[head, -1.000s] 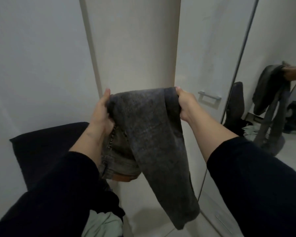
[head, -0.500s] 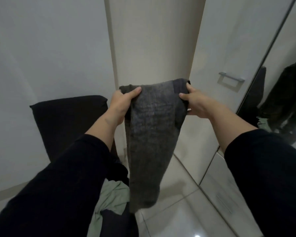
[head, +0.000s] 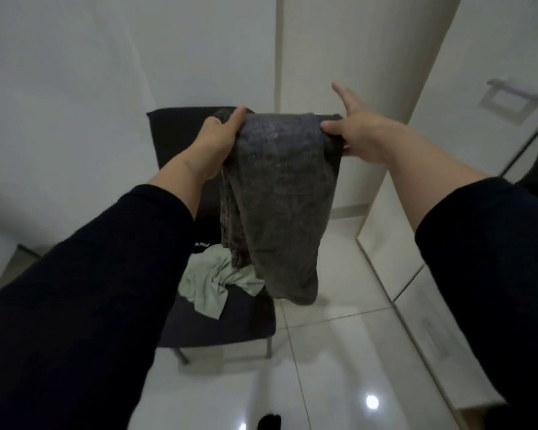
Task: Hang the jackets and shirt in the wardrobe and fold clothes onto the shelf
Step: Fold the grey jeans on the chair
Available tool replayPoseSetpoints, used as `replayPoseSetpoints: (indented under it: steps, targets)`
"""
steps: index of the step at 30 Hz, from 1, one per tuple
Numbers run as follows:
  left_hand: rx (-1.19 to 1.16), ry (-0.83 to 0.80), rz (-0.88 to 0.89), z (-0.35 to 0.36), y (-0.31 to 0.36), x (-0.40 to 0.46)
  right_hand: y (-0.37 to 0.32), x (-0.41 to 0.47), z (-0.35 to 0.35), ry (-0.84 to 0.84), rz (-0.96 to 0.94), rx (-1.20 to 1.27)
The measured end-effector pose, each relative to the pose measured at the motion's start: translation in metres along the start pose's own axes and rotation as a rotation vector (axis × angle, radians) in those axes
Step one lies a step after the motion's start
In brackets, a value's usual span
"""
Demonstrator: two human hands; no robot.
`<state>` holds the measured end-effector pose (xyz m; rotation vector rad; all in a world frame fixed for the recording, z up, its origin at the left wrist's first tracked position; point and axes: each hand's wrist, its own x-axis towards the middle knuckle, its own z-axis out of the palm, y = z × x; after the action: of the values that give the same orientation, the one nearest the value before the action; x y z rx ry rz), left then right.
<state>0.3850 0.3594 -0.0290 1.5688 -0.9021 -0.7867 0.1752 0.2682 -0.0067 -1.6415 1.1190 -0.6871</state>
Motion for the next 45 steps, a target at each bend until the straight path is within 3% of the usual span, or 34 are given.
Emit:
replayPoseSetpoints:
  steps: [3, 6, 10, 15, 20, 24, 29, 37, 45]
  targets:
    - [-0.177, -0.153, -0.031, -0.021, 0.000, -0.029, -0.011, -0.011, 0.022, 0.110, -0.104, -0.014]
    - [-0.038, -0.280, -0.033, -0.044, -0.004, -0.056, -0.013, -0.021, 0.040, 0.123, -0.089, 0.098]
    - [0.255, -0.177, -0.080, -0.073, -0.001, -0.074, -0.019, -0.032, 0.064, 0.042, -0.051, 0.144]
    - [0.257, -0.004, -0.103, -0.106, -0.010, -0.084, -0.031, -0.047, 0.083, -0.184, 0.056, 0.052]
    - [0.244, 0.175, -0.156, -0.121, -0.040, -0.082, -0.021, -0.045, 0.114, -0.214, 0.088, -0.089]
    - [0.195, 0.135, -0.214, -0.123, -0.069, -0.070, -0.003, -0.028, 0.141, -0.205, 0.110, -0.171]
    - [0.066, 0.146, -0.261, -0.126, -0.097, -0.033, 0.003, 0.007, 0.166, -0.062, 0.128, -0.182]
    - [0.047, 0.155, -0.111, -0.121, -0.128, 0.057, 0.024, 0.090, 0.193, 0.018, 0.062, -0.232]
    - [0.127, 0.117, -0.077, -0.099, -0.162, 0.127, 0.061, 0.165, 0.204, -0.055, 0.051, -0.515]
